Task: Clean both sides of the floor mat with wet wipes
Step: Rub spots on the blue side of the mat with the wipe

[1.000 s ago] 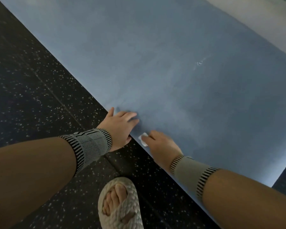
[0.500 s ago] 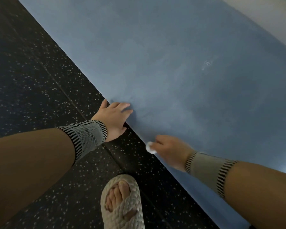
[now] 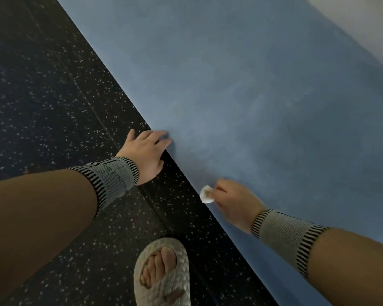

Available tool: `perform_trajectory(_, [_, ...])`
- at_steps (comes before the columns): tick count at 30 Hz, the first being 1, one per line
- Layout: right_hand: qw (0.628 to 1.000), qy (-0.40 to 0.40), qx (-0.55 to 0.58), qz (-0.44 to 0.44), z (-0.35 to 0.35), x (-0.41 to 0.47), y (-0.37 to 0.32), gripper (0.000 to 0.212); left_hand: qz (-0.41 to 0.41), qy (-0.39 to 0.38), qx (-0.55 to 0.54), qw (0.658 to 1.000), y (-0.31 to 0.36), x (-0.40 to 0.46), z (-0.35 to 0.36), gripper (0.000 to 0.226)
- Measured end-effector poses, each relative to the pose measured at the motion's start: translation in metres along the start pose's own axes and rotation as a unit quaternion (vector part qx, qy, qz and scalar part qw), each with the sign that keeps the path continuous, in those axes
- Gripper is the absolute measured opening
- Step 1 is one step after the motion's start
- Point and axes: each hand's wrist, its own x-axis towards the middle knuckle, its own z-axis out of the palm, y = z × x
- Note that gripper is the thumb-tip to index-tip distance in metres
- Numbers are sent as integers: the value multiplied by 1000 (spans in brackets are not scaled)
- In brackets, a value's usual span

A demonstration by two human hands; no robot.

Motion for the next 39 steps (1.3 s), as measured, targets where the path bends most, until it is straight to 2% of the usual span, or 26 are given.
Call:
perform_trajectory(1, [1000,-17,-5,-2,2,2,1,12,-10,3,-10,1000,0,1,-1,62])
perform_trajectory(2, [999,-29,-20,1,1,14,1,13,-20,6,-20,1000,0,3,-3,62])
perform_trajectory(8, [997,58,6,47,-19,109,-21,18,-40,9,-9,999,-6,3,-8,63])
perform_trajectory(10, [998,47,15,49,-17,98,-17,22,-33,12,-8,999,-8,-2,-5,63])
perform_trajectory(13, [1000,-4,1,7,-7,44,-5,27,-25,21,-22,999,-10,-5,1,62])
perform_trajectory(15, [1000,-12,8,20,-8,27,1,24,-14,26,-22,999,-9,-3,3,61])
perform_trajectory(18, [991,89,16,96,-20,58,10,14,-9,25,-24,999,-7,4,0,59])
perform_trajectory(20, [973,142,44,174,-27,92,8,19,-7,22,-25,999,-7,6,-1,58])
perform_trajectory(21, [971,145,49,186,-26,103,3,21,-4,21,-25,999,-7,6,-1,58])
perform_trajectory(23, [984,117,41,131,-18,106,-17,21,-1,21,-29,999,-7,6,0,59])
perform_trajectory(26, [998,52,40,24,-11,65,-24,13,-8,19,-40,999,-7,6,1,59])
perform_trajectory(28, [995,69,51,45,-19,42,-1,16,-3,31,-41,999,-7,4,3,58])
perform_trajectory(31, [971,146,63,179,-31,56,23,20,7,34,-41,999,-9,6,3,56])
perform_trajectory(32, [966,163,67,190,-30,74,20,25,4,37,-42,998,-8,7,2,56])
perform_trajectory(34, [974,145,58,164,-22,109,-4,32,-4,37,-44,998,-7,9,0,55])
perform_trajectory(36, [987,110,36,109,-13,121,-31,29,-9,26,-57,998,-5,12,-1,56])
perform_trajectory(39, [998,50,28,19,-11,82,-33,24,-1,19,-62,998,-4,14,0,61])
